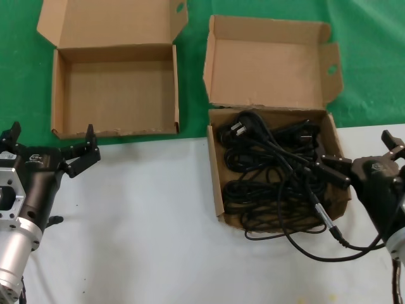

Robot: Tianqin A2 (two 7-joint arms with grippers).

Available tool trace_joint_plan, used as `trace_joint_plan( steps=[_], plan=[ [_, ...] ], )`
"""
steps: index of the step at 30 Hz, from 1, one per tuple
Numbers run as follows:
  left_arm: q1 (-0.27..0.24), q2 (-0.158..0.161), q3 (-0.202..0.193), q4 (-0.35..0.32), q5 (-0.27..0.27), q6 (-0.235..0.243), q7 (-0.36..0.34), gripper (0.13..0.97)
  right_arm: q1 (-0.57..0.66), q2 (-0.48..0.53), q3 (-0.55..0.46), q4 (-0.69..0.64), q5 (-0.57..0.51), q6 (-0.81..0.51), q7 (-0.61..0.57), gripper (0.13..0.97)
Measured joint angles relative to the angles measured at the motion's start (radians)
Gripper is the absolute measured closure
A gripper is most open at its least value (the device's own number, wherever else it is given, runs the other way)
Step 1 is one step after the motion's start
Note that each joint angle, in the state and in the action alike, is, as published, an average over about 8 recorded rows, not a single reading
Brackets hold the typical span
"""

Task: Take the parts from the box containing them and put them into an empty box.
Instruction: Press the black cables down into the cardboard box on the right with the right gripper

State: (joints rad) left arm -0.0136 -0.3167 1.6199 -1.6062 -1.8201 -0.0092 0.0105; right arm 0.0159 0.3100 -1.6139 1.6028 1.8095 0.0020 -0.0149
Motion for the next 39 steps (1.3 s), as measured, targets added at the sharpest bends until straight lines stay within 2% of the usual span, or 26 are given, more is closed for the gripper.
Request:
trace_joint_plan(
  steps=[19, 28, 32, 36, 39],
  plan=[
    [0.000, 0.000, 0.000, 0.000, 0.000, 0.000, 0.000, 0.136, 0.000, 0.000, 0.000, 0.000, 0.000, 0.000, 0.000, 0.129],
    [0.000, 0.000, 0.000, 0.000, 0.000, 0.000, 0.000, 0.195, -0.001, 0.000, 0.000, 0.001, -0.001, 0.001, 0.000, 0.129],
    [0.000, 0.000, 0.000, 0.000, 0.000, 0.000, 0.000, 0.258, -0.004, 0.011, -0.007, 0.008, 0.002, 0.008, -0.001, 0.129],
    [0.000, 0.000, 0.000, 0.000, 0.000, 0.000, 0.000, 0.320, -0.012, 0.056, -0.035, 0.032, 0.027, 0.032, 0.001, 0.129],
    [0.000, 0.000, 0.000, 0.000, 0.000, 0.000, 0.000, 0.320, -0.018, 0.125, -0.073, 0.062, 0.066, 0.057, 0.003, 0.129]
  ],
)
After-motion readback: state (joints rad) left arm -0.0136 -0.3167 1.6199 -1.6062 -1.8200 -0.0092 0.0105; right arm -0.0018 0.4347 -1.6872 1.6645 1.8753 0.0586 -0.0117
